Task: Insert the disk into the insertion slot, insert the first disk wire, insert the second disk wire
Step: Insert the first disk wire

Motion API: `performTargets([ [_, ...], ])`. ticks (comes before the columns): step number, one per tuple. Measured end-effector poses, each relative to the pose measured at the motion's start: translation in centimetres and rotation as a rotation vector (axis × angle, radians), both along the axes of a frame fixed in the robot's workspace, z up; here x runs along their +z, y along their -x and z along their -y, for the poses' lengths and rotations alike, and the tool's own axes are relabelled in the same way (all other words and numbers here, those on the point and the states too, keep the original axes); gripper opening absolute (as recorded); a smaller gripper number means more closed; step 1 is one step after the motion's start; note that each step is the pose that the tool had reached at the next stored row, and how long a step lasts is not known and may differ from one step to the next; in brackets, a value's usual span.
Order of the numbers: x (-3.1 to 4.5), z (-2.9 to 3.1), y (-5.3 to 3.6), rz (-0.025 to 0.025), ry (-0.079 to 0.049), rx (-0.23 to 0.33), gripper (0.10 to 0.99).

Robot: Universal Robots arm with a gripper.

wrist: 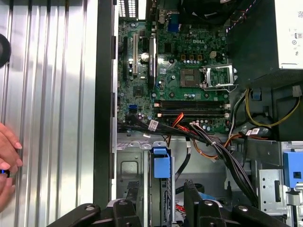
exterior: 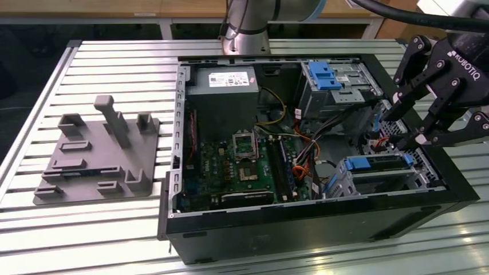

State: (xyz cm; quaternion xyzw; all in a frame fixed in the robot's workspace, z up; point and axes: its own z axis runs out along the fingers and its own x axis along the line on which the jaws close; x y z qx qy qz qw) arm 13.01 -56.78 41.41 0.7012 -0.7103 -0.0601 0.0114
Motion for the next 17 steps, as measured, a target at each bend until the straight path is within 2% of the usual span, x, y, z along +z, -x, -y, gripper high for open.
performTargets([
  [5, -0.04, -0.01, 0.00, 0.0000, 0.000, -0.002, 0.498],
  [10, -0.25, -0.02, 0.00, 0.0014, 0.000, -0.076, 0.498],
  [11, -0.30, -0.19, 0.00, 0.0015, 0.001, -0.077, 0.498],
  [13, -0.42, -0.52, -0.01, 0.0019, 0.011, -0.077, 0.498],
  [17, -0.77, -0.81, -0.01, 0.0029, 0.036, -0.070, 0.498],
])
